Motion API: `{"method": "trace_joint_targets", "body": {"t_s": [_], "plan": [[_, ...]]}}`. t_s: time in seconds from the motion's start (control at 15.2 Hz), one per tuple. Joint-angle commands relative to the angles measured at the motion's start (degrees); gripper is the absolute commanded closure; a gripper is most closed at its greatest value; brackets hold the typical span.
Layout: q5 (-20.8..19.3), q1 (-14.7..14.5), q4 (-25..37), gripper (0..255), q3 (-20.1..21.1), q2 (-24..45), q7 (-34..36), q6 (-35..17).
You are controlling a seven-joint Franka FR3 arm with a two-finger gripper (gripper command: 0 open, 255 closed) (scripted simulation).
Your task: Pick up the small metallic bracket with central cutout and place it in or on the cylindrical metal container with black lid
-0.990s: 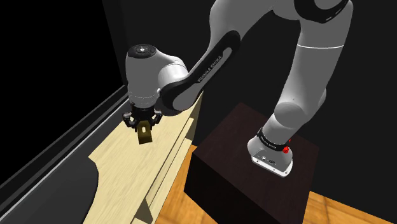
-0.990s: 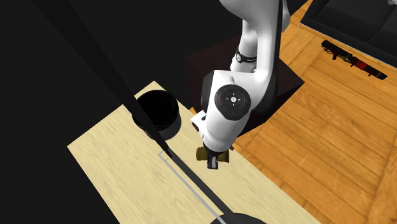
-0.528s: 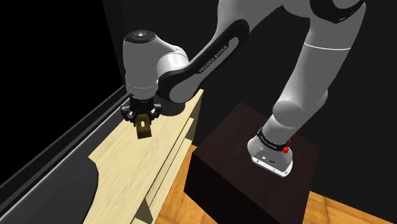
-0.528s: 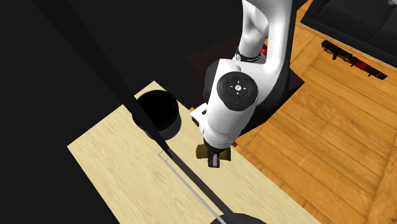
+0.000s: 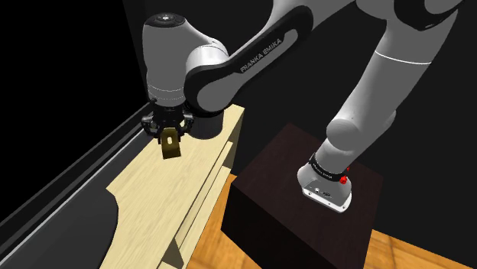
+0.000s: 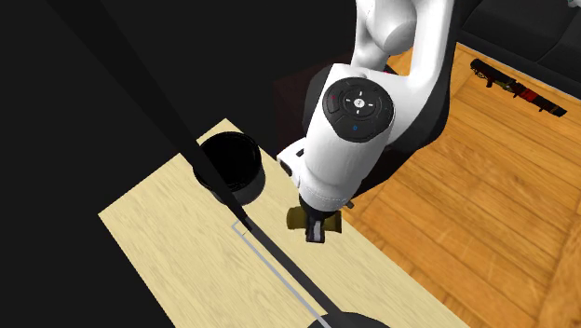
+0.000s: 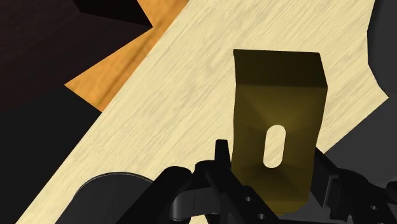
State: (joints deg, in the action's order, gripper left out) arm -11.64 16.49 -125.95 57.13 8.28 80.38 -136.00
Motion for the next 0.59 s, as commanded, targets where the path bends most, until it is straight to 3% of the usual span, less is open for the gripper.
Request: {"method": "trace_joint_targets", "body": {"t_s": [0.0,0.33,0.53], "plan": [[2.3,0.9,0.4,255,0.8,-1.7,-1.7,1.2],[6.2,1.9,1.7,255,1.6,-4.8,-4.4,4.0],[10.4,4.9,-0.3,255,0.0,-8.0,-11.4,3.5]]}}
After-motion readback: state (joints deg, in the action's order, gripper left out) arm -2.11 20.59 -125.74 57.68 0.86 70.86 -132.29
